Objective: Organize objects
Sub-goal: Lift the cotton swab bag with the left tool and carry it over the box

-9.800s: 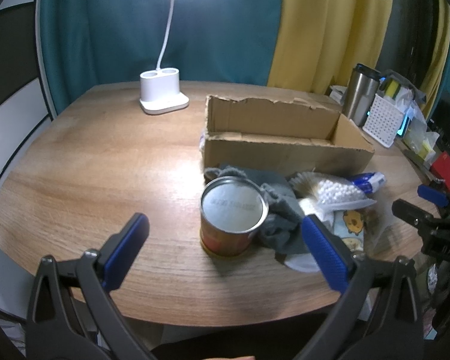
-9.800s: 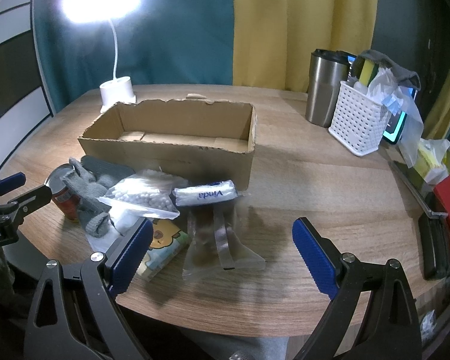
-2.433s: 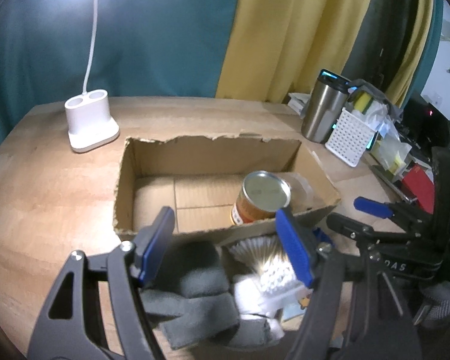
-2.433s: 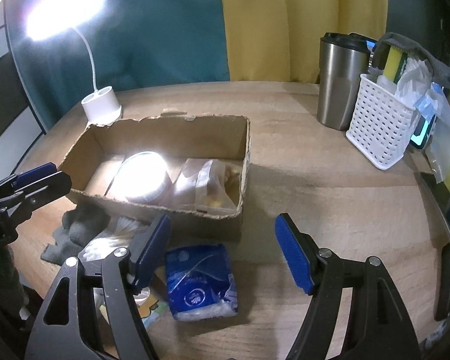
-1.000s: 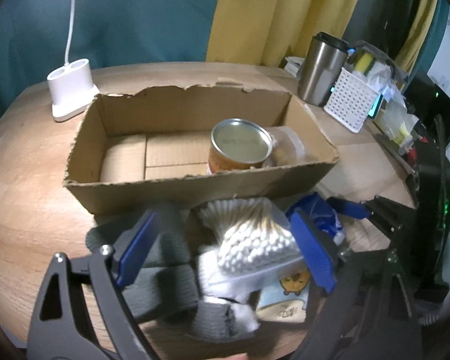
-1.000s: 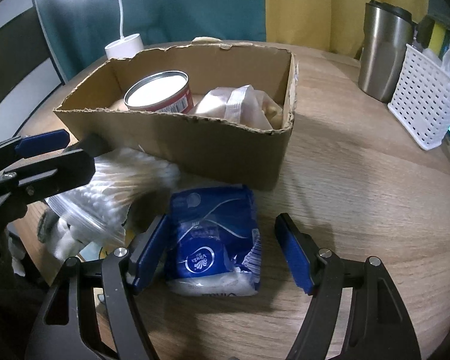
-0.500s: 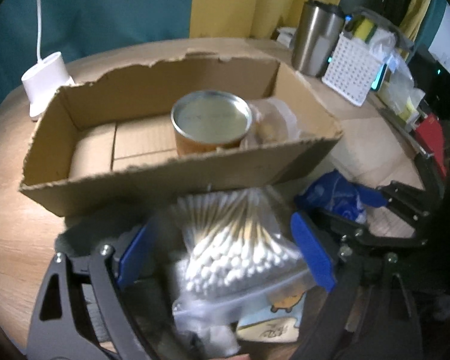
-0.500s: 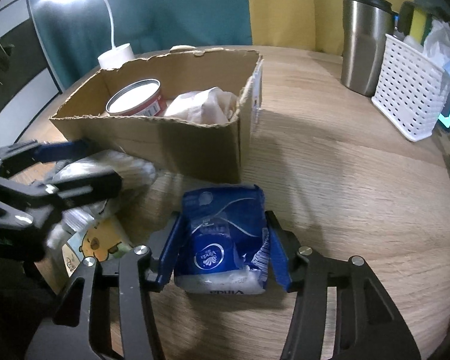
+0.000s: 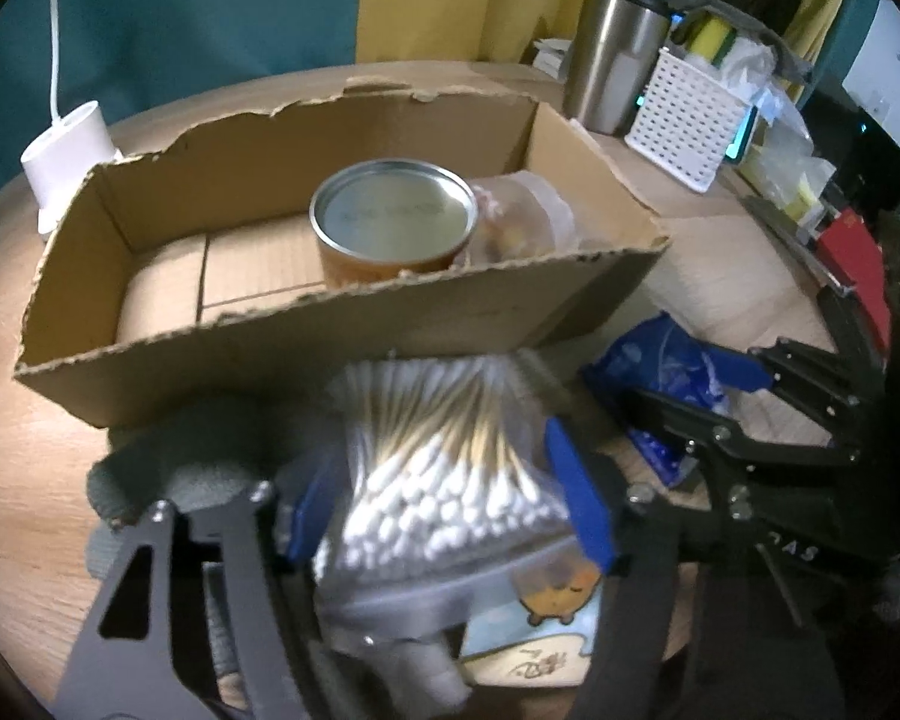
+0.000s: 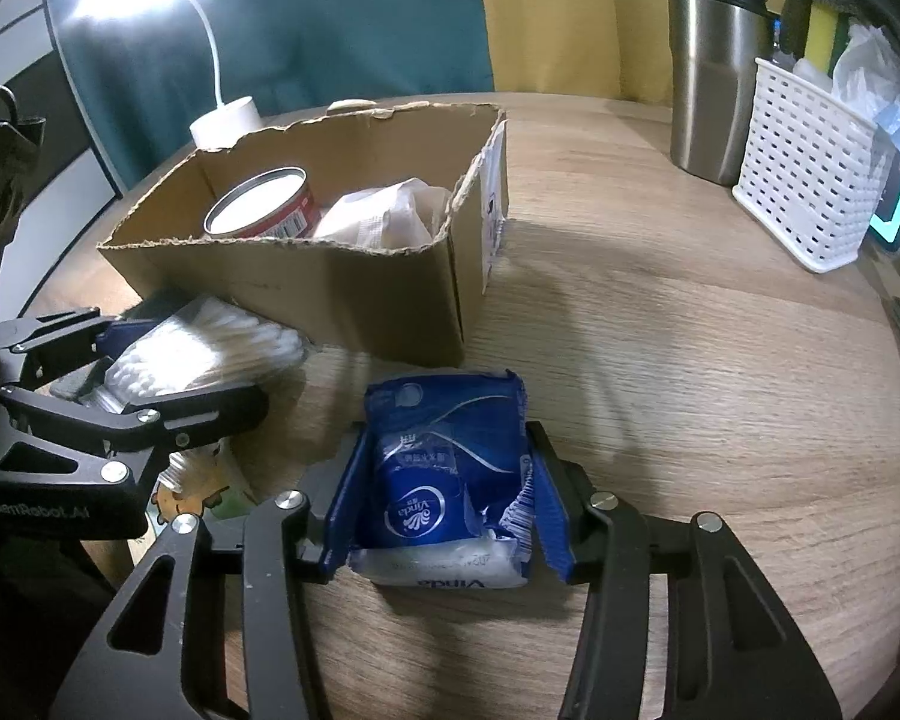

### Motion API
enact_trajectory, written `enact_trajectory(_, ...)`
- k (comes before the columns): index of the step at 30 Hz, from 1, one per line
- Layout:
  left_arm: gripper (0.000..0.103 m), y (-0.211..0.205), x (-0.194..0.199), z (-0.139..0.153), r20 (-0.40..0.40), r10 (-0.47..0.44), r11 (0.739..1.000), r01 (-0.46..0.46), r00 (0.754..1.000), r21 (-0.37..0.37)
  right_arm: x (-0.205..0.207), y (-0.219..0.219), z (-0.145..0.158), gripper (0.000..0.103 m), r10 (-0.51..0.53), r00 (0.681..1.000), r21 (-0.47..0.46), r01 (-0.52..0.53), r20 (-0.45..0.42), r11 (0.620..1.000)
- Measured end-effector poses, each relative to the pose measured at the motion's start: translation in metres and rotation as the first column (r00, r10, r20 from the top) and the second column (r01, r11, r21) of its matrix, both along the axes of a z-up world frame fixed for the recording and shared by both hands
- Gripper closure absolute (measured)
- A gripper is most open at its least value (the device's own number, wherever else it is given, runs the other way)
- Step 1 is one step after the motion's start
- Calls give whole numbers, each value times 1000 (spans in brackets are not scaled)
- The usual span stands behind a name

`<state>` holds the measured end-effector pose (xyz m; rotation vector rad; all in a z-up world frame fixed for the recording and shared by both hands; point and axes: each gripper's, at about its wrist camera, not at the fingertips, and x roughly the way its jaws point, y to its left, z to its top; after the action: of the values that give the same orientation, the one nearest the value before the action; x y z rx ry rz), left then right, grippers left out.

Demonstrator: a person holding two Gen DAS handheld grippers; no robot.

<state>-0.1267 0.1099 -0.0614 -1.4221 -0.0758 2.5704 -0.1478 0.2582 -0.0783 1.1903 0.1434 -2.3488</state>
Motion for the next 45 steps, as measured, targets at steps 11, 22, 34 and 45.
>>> enact_trajectory(11,44,-11,16,19,-74,-12,1000,14,997,28,5,-2,14,54,-5,1000,20,6,-28,1000)
enact_trajectory(22,44,-30,33,46,-159,-16,997,27,987,66,13,-12,35,54,11,998,23,-10,-57,1000)
enact_trajectory(34,44,-55,42,67,-229,18,997,-1,973,73,18,-34,57,54,28,995,29,-26,-98,999)
enact_trajectory(45,44,-70,41,74,-261,52,997,-35,964,68,16,-48,69,54,35,992,27,-33,-119,999)
